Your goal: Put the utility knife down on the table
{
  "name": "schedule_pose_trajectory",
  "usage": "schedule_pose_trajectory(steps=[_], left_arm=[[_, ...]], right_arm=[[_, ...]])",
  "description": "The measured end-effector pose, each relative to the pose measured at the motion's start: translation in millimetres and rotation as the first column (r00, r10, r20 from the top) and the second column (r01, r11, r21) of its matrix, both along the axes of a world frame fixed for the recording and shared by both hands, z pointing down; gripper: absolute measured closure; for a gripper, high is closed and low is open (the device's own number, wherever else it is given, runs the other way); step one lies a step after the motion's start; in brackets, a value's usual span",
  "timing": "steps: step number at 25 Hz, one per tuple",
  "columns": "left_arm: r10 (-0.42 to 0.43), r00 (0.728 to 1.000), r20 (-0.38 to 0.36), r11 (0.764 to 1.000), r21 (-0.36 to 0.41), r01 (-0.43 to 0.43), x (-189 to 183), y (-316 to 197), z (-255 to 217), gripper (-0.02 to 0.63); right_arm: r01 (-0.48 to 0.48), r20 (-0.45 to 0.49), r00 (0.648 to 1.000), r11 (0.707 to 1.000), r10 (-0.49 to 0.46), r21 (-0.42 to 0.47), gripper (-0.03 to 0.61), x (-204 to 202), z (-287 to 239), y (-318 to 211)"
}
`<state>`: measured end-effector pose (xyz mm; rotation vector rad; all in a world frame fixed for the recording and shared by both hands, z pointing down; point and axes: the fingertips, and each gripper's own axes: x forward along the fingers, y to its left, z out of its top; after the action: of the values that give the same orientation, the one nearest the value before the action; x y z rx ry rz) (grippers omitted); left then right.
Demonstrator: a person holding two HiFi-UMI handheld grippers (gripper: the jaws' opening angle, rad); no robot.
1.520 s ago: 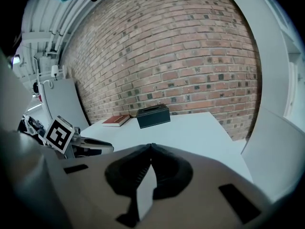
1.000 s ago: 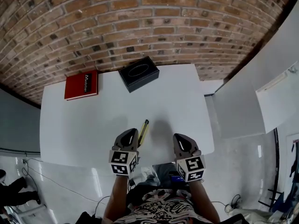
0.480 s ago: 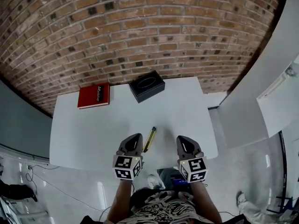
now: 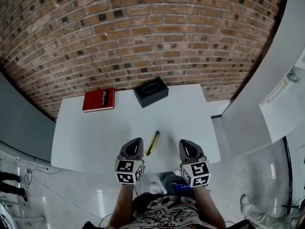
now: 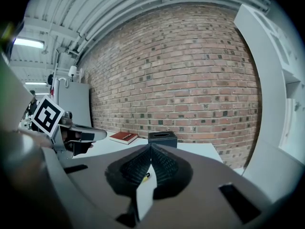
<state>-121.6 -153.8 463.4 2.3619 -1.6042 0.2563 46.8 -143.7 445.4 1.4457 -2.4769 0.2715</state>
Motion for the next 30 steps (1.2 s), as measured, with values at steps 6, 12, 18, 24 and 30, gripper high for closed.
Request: schedule_pose_trajectory(steps=[6,12,18,24,30], left_arm=[[-0.024,1.0,0.016,1.0,0.016,0.024,-7,8,-1,0.598],[-0.017,1.0,0.011,1.0,0.024,0.016,-5,11,-4,0.598],[-0.004,1.0,0.002,0.999,0.032,0.004,0,11,-6,0.598],[0.008,1.0,0.005,0.999,0.033,-0.008,5,12,-7,0.598],[0.0,1.0,0.005,1.0,0.024,-0.001,-1,14,-4,0.598]], right_arm=[[0.009,0.007,1.0,1.0,-0.009,0.004,0.578,1,1,8],[0.008,0.009,1.0,1.0,-0.008,0.017,0.578,1,-3,13],[0.009,0.009,1.0,1.0,-0.009,0.028,0.578,4,-6,18],[0.008,0.013,1.0,1.0,-0.008,0.024,0.578,5,-4,22],[0.006,0.003,1.0,1.0,-0.006,0.012,0.578,4,0,25]])
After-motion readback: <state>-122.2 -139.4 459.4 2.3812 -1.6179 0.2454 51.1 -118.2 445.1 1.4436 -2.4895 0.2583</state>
